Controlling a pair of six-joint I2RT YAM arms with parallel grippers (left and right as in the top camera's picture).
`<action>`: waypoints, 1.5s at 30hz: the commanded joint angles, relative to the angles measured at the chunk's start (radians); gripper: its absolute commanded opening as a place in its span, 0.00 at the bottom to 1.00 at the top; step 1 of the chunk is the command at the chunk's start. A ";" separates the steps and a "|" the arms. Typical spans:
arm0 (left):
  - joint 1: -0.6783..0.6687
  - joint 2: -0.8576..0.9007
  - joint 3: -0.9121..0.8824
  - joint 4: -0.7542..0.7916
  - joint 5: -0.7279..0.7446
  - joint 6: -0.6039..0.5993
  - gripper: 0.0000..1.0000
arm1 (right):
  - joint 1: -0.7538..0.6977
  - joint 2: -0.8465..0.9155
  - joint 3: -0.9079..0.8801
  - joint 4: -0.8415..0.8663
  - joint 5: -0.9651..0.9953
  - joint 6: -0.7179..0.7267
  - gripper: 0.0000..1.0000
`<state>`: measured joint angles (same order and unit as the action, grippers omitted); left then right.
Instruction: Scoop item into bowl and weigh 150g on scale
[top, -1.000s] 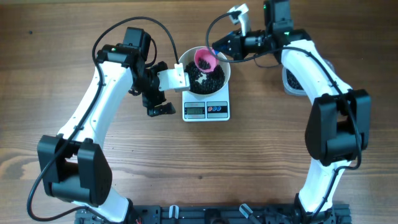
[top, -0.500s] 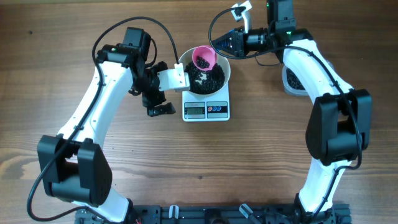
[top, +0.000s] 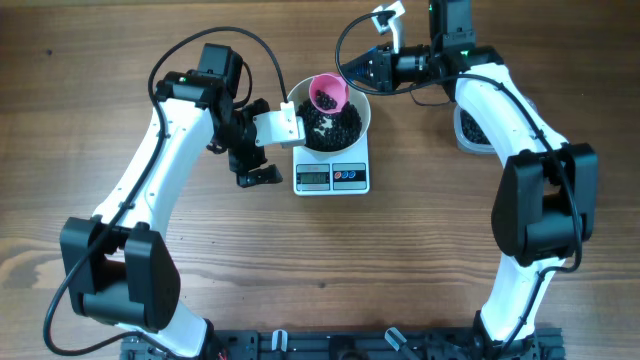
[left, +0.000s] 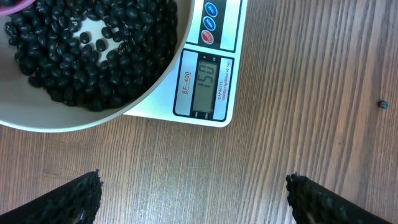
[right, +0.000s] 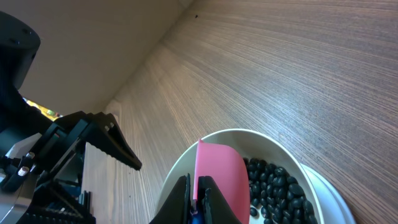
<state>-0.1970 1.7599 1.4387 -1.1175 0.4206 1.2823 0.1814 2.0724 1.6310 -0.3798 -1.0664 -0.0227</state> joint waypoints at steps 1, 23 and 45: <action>0.003 0.004 -0.006 0.000 0.024 0.019 1.00 | 0.003 0.019 -0.006 0.005 -0.034 0.007 0.04; 0.003 0.004 -0.006 0.000 0.024 0.019 1.00 | -0.002 0.019 -0.006 -0.025 0.085 0.030 0.04; 0.003 0.004 -0.006 0.000 0.024 0.019 1.00 | -0.019 0.019 -0.006 -0.037 0.083 0.026 0.04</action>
<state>-0.1970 1.7599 1.4387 -1.1175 0.4206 1.2823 0.1646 2.0724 1.6310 -0.4145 -0.9859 -0.0002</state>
